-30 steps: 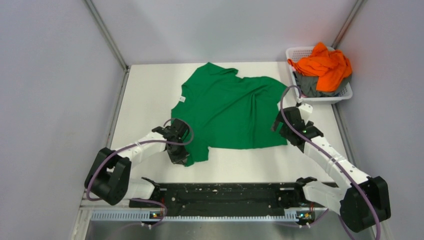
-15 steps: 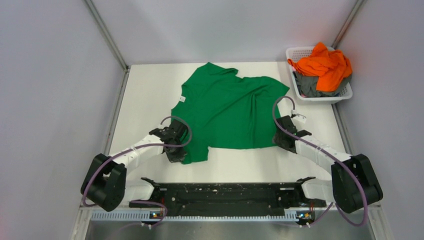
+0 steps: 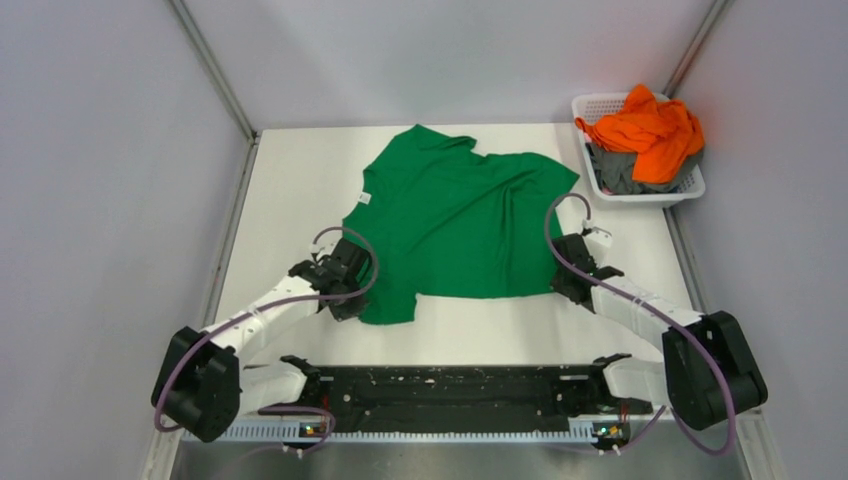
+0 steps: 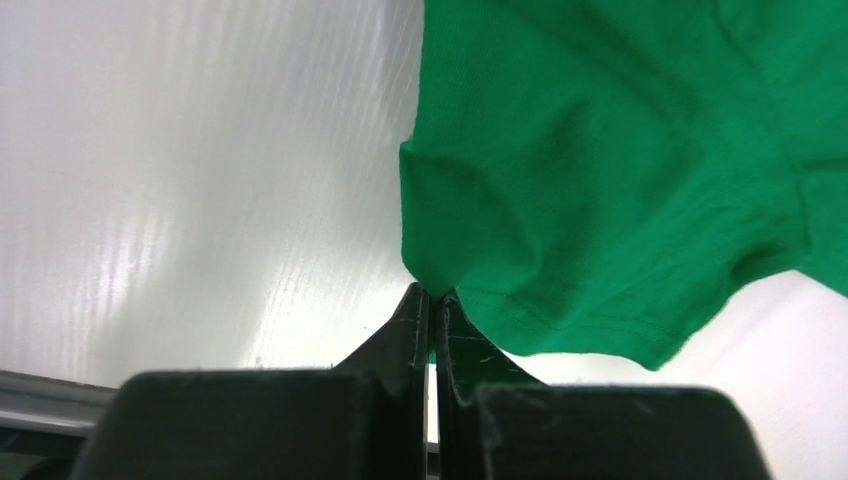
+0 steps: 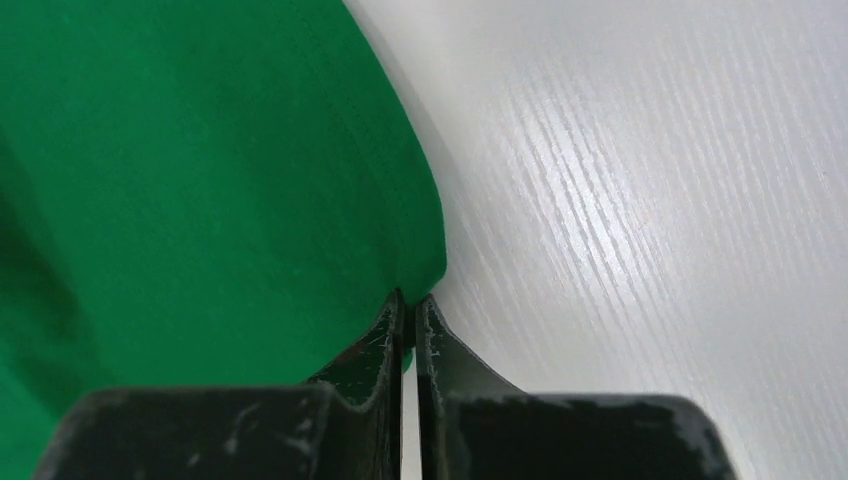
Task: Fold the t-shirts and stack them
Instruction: Flatten out the tshirt
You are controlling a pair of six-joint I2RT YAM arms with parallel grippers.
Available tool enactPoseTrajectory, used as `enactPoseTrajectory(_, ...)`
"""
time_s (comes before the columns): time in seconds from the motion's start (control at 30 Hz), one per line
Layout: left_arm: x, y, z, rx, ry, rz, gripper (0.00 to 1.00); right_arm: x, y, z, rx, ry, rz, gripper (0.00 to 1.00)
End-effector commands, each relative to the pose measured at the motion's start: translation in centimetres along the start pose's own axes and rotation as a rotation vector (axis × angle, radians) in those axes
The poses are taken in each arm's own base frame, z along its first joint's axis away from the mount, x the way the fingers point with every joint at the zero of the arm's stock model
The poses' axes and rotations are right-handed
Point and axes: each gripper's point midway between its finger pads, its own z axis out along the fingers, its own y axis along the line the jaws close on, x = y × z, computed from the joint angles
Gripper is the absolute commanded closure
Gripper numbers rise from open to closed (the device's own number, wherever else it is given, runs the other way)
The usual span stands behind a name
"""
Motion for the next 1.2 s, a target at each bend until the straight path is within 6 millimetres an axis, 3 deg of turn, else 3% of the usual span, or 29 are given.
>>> enactPoseTrajectory(0.0,-6.5,-3.1,-5.0,0.116,-0.25,-0.02,1.0,-2.3,1.4,-1.9,-0.092,-0.049,-0.031,1.0)
enactPoseTrajectory(0.07,-9.4,-4.7,-8.5,0.207,-0.376,-0.009,1.0,-5.8,2.7,-4.0,-0.164,-0.158,-0.036,1.0)
enactPoseTrajectory(0.2,-14.4,-7.2,-17.7,0.417,-0.638,0.003,1.0,-12.7,4.9,-10.0,-0.327,-0.397,-0.018,1.0)
enactPoseTrajectory(0.37,-18.1,-6.5,-30.9,0.62,-0.945,-0.024,1.0,-19.8,5.0,-19.1,-0.451,-0.647,0.052,1.0)
enactPoseTrajectory(0.43,-18.8,-5.9,-36.2,0.707,-1.053,-0.032,1.0,-22.2,5.1,-23.2,-0.519,-0.731,0.068,1.0)
enactPoseTrajectory(0.57,-18.6,-5.0,-44.7,0.868,-1.21,0.005,1.0,-25.6,5.4,-31.6,-0.692,-0.861,0.086,1.0)
enactPoseTrajectory(0.7,-17.5,-3.8,-52.0,1.008,-1.33,0.065,1.0,-27.1,5.0,-39.4,-0.862,-0.95,0.083,1.0)
enactPoseTrajectory(0.8,-15.8,-2.5,-58.3,1.124,-1.428,0.148,1.0,-27.0,4.7,-44.7,-0.998,-1.0,0.04,1.0)
enactPoseTrajectory(0.9,-14.2,-1.6,-62.7,1.205,-1.511,0.232,1.0,-26.7,3.6,-48.9,-1.093,-1.074,0.022,1.0)
enactPoseTrajectory(1.0,-13.5,-1.1,-65.4,1.241,-1.571,0.283,1.0,-26.8,2.6,-51.0,-1.115,-1.125,0.02,1.0)
enactPoseTrajectory(1.1,-14.7,-2.0,-65.8,1.216,-1.582,0.282,1.0,-26.9,2.4,-51.3,-1.111,-1.131,0.017,1.0)
enactPoseTrajectory(1.17,-16.1,-3.0,-65.0,1.171,-1.573,0.271,1.0,-27.1,2.6,-50.9,-1.097,-1.126,0.015,1.0)
